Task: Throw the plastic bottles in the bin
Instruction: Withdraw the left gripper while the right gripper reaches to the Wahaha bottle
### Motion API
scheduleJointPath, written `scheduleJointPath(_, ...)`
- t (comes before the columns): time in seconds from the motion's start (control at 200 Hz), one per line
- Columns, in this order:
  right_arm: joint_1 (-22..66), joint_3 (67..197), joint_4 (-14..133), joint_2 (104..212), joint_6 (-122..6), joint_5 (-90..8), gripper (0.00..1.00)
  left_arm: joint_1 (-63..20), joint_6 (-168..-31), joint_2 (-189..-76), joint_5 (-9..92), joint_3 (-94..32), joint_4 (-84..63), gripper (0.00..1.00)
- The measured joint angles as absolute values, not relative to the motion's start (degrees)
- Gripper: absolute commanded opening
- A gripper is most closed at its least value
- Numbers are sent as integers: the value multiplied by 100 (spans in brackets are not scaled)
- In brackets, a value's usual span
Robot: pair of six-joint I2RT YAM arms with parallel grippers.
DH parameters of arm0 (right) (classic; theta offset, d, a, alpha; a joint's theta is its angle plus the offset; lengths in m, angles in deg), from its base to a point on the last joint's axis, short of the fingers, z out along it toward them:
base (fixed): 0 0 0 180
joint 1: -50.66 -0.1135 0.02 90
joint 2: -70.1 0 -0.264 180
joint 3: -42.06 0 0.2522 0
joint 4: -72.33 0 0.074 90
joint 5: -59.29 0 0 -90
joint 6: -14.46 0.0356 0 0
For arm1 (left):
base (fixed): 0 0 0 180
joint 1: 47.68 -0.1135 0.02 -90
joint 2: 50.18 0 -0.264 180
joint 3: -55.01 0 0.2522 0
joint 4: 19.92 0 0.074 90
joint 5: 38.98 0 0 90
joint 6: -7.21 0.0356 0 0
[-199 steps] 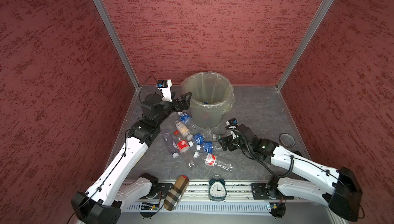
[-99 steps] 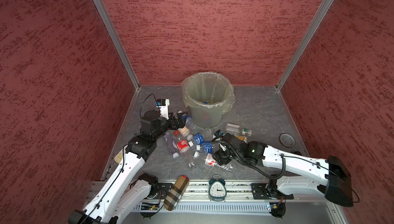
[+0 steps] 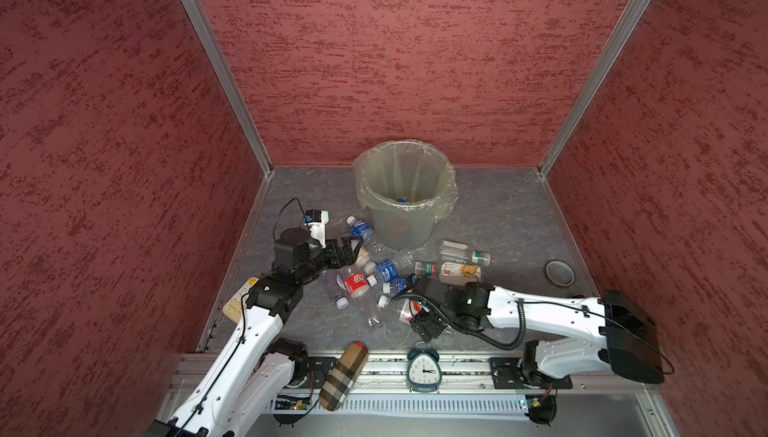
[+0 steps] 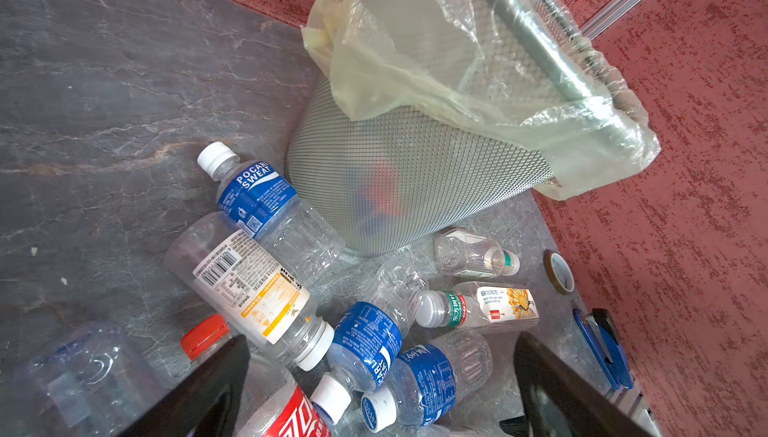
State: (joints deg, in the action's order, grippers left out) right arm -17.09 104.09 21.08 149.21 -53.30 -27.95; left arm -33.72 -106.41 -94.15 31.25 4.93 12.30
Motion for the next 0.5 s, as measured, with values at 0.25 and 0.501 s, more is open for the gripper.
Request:
scheduleJointPath(0.25,-1709,10477,2062,15205,-5410,-2764,85,-3562,-10684,-9209,2832,639,1224,99)
scheduleJointPath(0.501,-1713,10719,2044,15653,-5636,-2640,76,-3768,-10809,-9152,2531,980,1182,99)
